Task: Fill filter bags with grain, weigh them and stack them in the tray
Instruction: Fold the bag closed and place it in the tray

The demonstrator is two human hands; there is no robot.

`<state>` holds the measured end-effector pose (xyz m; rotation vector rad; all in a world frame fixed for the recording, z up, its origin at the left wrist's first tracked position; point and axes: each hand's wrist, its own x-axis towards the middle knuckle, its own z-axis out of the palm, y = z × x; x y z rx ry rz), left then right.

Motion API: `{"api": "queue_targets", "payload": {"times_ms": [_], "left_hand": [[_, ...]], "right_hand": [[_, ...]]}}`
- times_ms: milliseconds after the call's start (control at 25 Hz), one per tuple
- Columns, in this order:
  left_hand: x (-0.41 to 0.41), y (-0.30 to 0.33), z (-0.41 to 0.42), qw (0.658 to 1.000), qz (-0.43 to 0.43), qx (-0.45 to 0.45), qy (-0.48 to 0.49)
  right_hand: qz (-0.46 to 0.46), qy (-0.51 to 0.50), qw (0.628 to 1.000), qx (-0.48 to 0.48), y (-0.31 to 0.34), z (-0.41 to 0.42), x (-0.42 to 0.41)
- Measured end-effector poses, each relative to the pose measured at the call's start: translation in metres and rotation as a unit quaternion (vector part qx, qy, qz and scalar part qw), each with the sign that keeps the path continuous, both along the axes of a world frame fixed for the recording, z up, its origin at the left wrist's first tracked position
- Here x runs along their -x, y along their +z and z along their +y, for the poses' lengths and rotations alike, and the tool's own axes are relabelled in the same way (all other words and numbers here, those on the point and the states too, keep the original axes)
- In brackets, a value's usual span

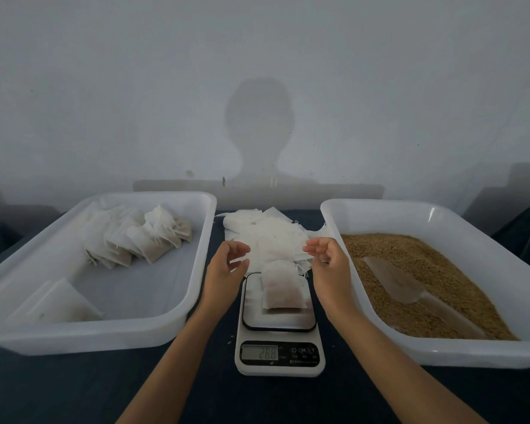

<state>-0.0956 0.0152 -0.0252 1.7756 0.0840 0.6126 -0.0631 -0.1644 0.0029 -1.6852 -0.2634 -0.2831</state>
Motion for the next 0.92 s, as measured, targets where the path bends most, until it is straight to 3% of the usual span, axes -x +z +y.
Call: {"api": "queue_targets", "payload": {"times_ms": [200, 400, 600, 800, 920], "left_hand": [[-0.012, -0.005, -0.010, 0.990, 0.103, -0.086, -0.044], [-0.030, -0.005, -0.025, 0.944, 0.211, -0.253, -0.014], [-0.030, -0.001, -0.028, 0.941, 0.186, -0.282, 0.019], [-0.022, 0.021, -0.031, 0.965, 0.159, -0.208, -0.025], [-0.014, 0.040, -0.028, 0.970, 0.112, -0.212, -0.030]], "right_hand": [[0.028, -0.012, 0.999, 0.024, -0.011, 0.006, -0.005], [0.084, -0.023, 0.982, 0.166, -0.025, 0.017, -0.014], [0.098, -0.024, 0.972, 0.214, -0.026, 0.025, -0.018], [0.019, 0.010, 0.991, 0.131, -0.012, 0.025, -0.008], [-0.037, 0.018, 0.995, 0.092, 0.006, 0.027, 0.001]]}}
